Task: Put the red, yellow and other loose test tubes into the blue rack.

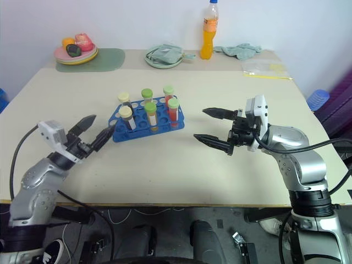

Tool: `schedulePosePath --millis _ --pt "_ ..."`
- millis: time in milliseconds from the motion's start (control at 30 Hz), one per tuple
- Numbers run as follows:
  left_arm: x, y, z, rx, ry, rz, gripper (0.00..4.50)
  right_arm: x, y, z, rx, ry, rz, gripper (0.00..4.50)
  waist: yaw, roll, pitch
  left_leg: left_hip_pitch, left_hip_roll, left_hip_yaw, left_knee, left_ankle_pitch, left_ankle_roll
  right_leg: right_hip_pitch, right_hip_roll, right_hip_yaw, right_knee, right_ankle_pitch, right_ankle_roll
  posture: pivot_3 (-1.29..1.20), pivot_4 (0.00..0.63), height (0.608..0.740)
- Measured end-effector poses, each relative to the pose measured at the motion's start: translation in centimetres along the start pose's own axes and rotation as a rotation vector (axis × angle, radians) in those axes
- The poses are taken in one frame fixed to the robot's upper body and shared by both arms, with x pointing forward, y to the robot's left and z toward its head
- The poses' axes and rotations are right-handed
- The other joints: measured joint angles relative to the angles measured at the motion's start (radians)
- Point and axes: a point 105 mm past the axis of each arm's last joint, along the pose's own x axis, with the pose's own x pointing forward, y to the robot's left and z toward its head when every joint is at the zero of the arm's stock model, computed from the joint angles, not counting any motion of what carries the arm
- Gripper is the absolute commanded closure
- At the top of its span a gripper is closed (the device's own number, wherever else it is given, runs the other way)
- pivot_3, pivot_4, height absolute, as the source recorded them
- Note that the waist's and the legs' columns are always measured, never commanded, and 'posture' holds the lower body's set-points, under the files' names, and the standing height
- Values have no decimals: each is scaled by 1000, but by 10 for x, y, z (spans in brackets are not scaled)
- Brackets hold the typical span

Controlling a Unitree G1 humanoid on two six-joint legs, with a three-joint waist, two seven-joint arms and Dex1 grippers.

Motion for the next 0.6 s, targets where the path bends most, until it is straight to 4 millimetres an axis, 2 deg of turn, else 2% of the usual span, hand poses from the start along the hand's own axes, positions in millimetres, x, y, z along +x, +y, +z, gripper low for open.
schedulePosePath --millis 100,267,433,600 --pt "-9 -5 5 96 99 -142 34 -13 1 -9 22 39 -22 0 3 0 0 0 0 0 0 0 0 0 0 0 -1 -2 -3 0 150 740" --pt "-22 -18 8 110 204 -395 34 -38 3 -21 38 108 -64 0 0 1 0 0 0 1 0 0 0 0 0 0 -1 -2 -3 0 150 740" --pt "-7 -18 19 152 164 -495 34 -54 5 -30 42 139 -111 0 1 1 0 0 0 1 0 0 0 0 0 0 -1 -2 -3 0 150 740" --pt "2 -13 12 162 162 -498 34 -63 12 -41 53 171 -141 0 -5 1 0 0 0 1 0 0 0 0 0 1 0 -2 -3 0 150 740"
